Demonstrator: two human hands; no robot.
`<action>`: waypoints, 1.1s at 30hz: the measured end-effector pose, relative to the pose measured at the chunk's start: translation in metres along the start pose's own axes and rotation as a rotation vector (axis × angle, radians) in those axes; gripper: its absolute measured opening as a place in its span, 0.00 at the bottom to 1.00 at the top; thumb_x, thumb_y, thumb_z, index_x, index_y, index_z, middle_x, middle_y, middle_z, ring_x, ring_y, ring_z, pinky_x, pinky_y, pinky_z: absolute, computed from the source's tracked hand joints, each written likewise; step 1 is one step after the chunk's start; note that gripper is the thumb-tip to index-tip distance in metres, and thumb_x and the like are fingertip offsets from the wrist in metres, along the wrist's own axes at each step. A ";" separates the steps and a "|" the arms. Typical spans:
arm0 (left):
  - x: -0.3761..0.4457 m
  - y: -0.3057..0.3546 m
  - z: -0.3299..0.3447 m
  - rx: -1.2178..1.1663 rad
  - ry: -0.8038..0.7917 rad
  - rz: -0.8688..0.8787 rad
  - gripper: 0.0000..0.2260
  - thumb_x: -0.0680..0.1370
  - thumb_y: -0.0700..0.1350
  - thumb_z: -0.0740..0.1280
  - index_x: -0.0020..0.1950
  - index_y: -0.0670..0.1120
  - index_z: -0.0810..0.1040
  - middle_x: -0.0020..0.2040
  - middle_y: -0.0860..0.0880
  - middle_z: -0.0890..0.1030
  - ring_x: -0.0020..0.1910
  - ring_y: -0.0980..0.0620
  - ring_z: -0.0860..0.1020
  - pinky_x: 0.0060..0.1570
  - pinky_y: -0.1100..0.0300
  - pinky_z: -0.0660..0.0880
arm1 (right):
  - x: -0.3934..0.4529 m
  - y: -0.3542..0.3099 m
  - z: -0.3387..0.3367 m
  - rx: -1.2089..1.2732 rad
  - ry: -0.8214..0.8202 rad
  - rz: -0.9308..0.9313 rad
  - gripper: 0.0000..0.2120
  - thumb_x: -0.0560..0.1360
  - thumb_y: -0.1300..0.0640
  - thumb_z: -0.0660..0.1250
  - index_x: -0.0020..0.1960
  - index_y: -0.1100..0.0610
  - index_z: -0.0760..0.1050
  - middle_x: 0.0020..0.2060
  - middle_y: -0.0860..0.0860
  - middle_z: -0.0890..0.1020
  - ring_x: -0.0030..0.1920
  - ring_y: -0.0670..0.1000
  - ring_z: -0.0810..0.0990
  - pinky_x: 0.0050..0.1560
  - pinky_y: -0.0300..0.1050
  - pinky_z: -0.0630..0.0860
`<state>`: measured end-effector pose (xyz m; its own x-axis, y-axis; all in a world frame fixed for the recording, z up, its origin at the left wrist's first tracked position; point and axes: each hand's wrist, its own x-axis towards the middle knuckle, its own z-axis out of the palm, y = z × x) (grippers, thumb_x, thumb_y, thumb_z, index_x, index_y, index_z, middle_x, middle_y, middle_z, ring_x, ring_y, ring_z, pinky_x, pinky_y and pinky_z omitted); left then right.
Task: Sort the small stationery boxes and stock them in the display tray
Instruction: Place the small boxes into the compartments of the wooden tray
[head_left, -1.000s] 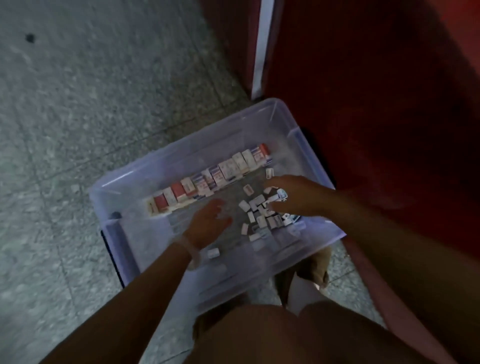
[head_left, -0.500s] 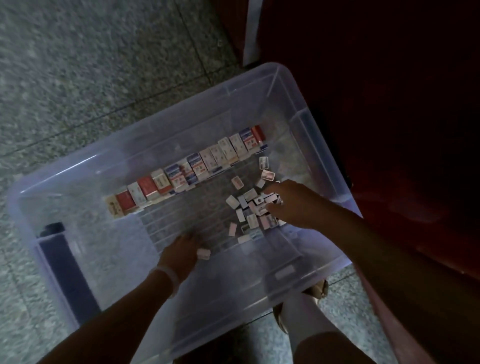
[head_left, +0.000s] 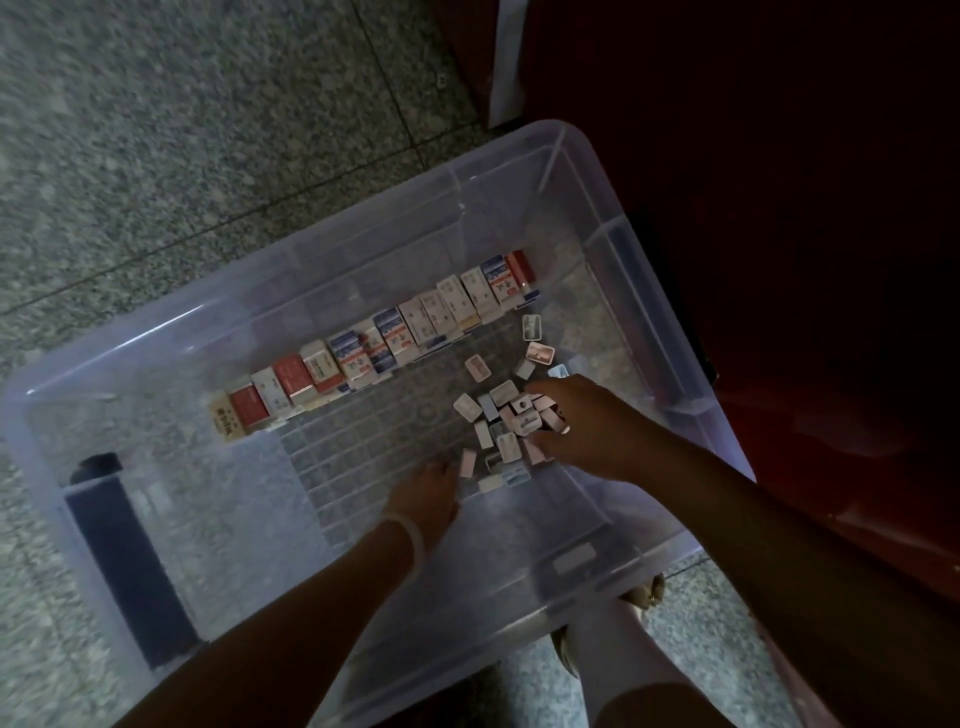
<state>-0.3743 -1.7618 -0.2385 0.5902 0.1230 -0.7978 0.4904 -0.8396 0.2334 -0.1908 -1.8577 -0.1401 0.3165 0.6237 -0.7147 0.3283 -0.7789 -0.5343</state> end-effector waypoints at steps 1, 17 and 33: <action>0.003 0.000 -0.005 -0.017 0.036 -0.011 0.19 0.81 0.46 0.57 0.72 0.43 0.64 0.67 0.43 0.71 0.63 0.44 0.73 0.57 0.56 0.70 | -0.002 0.000 -0.001 0.011 0.019 0.009 0.22 0.74 0.56 0.67 0.68 0.55 0.69 0.60 0.53 0.75 0.58 0.53 0.76 0.55 0.45 0.73; 0.050 0.028 -0.041 -0.042 0.156 0.067 0.39 0.71 0.67 0.63 0.77 0.56 0.52 0.77 0.44 0.49 0.74 0.41 0.53 0.68 0.43 0.60 | -0.011 0.004 0.010 -0.146 0.083 0.107 0.14 0.77 0.52 0.58 0.61 0.53 0.71 0.56 0.51 0.77 0.57 0.53 0.76 0.52 0.47 0.74; 0.038 0.053 -0.052 -0.909 -0.067 0.311 0.11 0.75 0.36 0.69 0.57 0.38 0.77 0.47 0.46 0.79 0.46 0.56 0.80 0.45 0.65 0.75 | -0.040 -0.004 -0.009 0.254 0.012 -0.029 0.19 0.76 0.54 0.67 0.65 0.52 0.72 0.60 0.49 0.78 0.59 0.46 0.76 0.59 0.42 0.73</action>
<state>-0.2930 -1.7740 -0.2273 0.7537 -0.0897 -0.6511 0.6442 -0.0956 0.7588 -0.1965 -1.8786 -0.1052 0.3217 0.6455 -0.6927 0.1033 -0.7512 -0.6520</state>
